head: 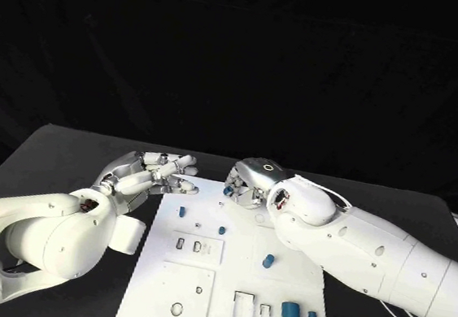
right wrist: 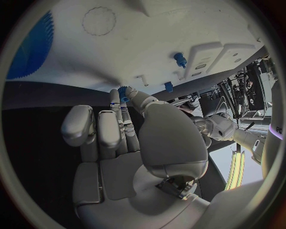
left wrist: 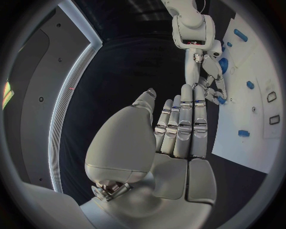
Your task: Assemble the parts on the task board
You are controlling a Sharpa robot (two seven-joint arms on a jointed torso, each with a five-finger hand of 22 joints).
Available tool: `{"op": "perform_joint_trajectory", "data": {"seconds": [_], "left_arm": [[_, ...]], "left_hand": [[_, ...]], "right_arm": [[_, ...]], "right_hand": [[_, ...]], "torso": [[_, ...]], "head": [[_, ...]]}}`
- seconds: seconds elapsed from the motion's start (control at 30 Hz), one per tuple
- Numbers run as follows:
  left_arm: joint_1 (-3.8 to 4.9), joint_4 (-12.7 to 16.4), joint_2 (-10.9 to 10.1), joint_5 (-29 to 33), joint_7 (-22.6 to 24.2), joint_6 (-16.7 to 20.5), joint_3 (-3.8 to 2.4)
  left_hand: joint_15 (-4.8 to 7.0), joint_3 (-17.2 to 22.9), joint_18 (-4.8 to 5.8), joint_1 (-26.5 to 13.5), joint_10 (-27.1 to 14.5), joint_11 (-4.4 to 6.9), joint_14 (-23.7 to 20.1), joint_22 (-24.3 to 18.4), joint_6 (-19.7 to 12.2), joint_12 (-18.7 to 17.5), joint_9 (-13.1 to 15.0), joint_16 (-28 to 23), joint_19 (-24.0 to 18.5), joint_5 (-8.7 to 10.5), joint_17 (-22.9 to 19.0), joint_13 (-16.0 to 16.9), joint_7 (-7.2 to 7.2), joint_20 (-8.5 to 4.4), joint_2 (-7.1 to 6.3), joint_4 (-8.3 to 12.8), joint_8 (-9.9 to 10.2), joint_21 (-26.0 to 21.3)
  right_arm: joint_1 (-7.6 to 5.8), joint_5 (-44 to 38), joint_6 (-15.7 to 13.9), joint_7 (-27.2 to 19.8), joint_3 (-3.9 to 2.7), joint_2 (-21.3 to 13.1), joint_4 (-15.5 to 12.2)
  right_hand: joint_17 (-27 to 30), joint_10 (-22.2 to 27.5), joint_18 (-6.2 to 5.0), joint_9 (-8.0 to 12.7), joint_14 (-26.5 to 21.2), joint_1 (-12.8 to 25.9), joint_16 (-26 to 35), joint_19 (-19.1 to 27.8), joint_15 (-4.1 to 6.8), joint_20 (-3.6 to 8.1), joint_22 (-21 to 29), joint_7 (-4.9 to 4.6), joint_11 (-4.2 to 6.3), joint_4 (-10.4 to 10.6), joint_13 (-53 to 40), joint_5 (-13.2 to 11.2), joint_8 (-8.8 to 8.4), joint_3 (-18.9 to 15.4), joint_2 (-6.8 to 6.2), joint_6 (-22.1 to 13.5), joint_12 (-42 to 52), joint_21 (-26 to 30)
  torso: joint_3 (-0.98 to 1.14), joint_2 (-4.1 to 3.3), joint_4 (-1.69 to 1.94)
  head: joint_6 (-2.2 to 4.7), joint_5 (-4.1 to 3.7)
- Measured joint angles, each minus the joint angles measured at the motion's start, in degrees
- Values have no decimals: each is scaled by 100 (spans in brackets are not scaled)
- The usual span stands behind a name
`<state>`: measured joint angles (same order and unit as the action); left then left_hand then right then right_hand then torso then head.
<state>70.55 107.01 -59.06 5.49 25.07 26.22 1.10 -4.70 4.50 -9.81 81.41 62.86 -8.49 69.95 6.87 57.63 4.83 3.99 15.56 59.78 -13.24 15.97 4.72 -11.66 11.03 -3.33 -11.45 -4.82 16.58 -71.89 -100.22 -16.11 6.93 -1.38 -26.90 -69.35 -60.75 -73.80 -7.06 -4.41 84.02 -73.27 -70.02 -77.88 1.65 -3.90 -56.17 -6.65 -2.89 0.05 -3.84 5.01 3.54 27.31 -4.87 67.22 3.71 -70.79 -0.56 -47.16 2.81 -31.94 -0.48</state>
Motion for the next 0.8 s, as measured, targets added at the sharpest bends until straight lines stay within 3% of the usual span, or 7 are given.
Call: {"op": "perform_joint_trajectory", "data": {"seconds": [0.37, 0.47, 0.53, 0.6, 0.63, 0.73, 0.8], "left_arm": [[10, -3, 3, 0, -18, 0, 0], [11, -5, 3, 0, -21, -1, 0], [12, -5, 2, 0, -22, -1, 0], [13, -4, 1, 0, -23, -1, 0], [14, -4, 0, 0, -23, -1, 0], [14, -4, 0, 0, -26, -1, 0], [15, -4, -1, 0, -28, -1, 0]], "left_hand": [[0, 0, 0, 0, 0, 0, 0, 0, 0, 0, 0, 0, 0, 0, -1, 0, 0, 0, 0, 0, 0, 0], [0, 0, 0, 0, 0, 0, 0, 0, 0, 0, 0, 0, 0, 0, -1, 0, 0, 0, 0, 0, 0, 0], [0, 0, 0, 0, 0, 0, 0, 0, 0, 0, 0, 0, 0, 0, -1, 0, 0, 0, 0, 0, 0, 0], [0, 0, -1, 0, 0, 0, 0, 0, 0, 0, 0, 0, 0, 0, -1, 0, 0, 0, 0, 0, 0, 0], [0, -2, 0, 0, 0, 0, 0, 0, 0, 0, 0, 0, 0, 0, 0, 0, 0, 0, 0, 2, 0, 0], [0, -16, 0, 0, 0, 0, 0, 0, 0, 0, 0, 0, 0, 0, 11, -5, 0, 0, 0, 16, 8, 0], [0, -16, 0, 0, 0, 0, 0, -4, 0, 0, 0, 0, 0, 0, 18, -5, 0, 0, 0, 16, 23, 0]], "right_arm": [[-3, 0, 119, -5, 29, 103, 145], [-2, 0, 141, 4, 34, 111, 165], [-2, 0, 142, 10, 38, 117, 184], [-2, 1, 132, 16, 40, 118, 199], [-2, 3, 119, 21, 44, 118, 208], [3, 9, 74, 38, 53, 111, 210], [10, 13, 21, 48, 57, 80, 179]], "right_hand": [[-9, 0, 0, -1, 0, 6, 0, 0, 0, 0, -7, -16, 0, 2, 0, 1, -5, 2, -6, -17, 0, 0], [-9, 44, 0, -8, 0, 26, -24, 0, 0, 0, -5, -30, -40, 36, 5, 1, -6, -30, -74, -31, 0, 0], [32, 247, -1, -42, -1, 92, -24, 66, -47, -65, 77, -94, -95, 102, 22, -28, 24, -76, -188, -229, 0, 7], [327, 725, -1, 55, -2, 146, 172, 300, -175, -146, 504, -199, -196, 183, 26, -127, 29, -241, -400, -806, 0, 274], [455, 926, 0, 68, 0, 131, 267, 395, -208, -171, 658, -222, -234, 202, 27, -139, 13, -356, -441, -994, 0, 375], [692, 1232, -1, 71, 0, 70, 429, 536, -248, -247, 909, -291, -308, 286, 27, -138, 13, -716, -493, -1296, 0, 541], [725, 1249, -1, 67, 0, -11, 443, 546, -248, -257, 943, -314, -326, 326, 23, -138, 13, -845, -443, -1319, 0, 555]], "torso": [[-3, -14, 6], [-3, -17, 6], [-4, -19, 6], [-7, -20, 6], [-7, -21, 4], [-7, -24, 3], [-7, -25, 3]], "head": [[-14, -4], [-18, 4], [-19, 5], [-19, 8], [-17, 10], [-12, 13], [-8, 13]]}}
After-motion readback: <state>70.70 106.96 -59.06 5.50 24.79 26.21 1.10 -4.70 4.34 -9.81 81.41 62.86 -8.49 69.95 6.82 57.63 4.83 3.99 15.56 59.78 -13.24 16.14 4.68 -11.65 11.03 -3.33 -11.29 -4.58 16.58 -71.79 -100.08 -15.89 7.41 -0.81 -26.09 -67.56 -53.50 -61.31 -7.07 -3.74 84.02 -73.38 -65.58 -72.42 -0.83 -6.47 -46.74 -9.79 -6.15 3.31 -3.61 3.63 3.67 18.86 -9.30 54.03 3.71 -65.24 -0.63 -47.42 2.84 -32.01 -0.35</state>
